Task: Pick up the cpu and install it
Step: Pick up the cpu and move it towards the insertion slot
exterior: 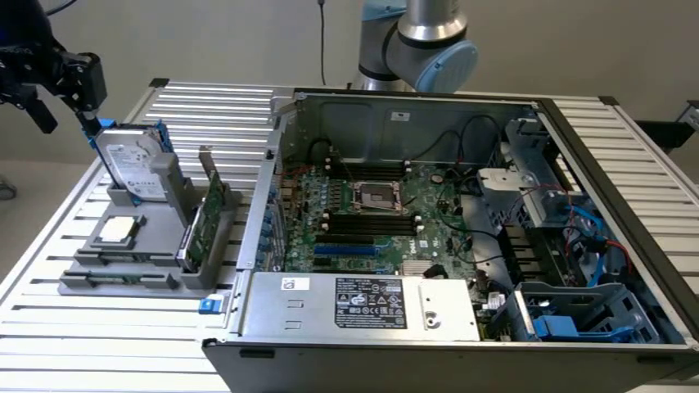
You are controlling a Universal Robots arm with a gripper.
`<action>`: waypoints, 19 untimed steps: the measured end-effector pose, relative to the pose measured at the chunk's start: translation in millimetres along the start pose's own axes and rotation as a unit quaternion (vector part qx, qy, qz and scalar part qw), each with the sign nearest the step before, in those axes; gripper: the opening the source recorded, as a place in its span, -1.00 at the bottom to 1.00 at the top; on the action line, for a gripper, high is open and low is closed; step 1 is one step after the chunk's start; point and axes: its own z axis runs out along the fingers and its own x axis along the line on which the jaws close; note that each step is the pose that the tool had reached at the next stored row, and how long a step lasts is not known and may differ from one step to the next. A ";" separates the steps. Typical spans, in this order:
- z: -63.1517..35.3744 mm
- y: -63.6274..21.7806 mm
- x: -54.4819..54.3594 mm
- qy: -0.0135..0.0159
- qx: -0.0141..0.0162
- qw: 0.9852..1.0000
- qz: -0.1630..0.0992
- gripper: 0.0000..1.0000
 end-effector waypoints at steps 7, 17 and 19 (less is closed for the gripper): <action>4.2 -0.3 0.0 0.000 0.000 1.000 0.000 0.35; 22.0 -8.4 -0.5 0.000 0.000 1.000 0.000 0.35; 25.4 -12.8 -0.6 0.002 0.000 1.000 -0.002 0.35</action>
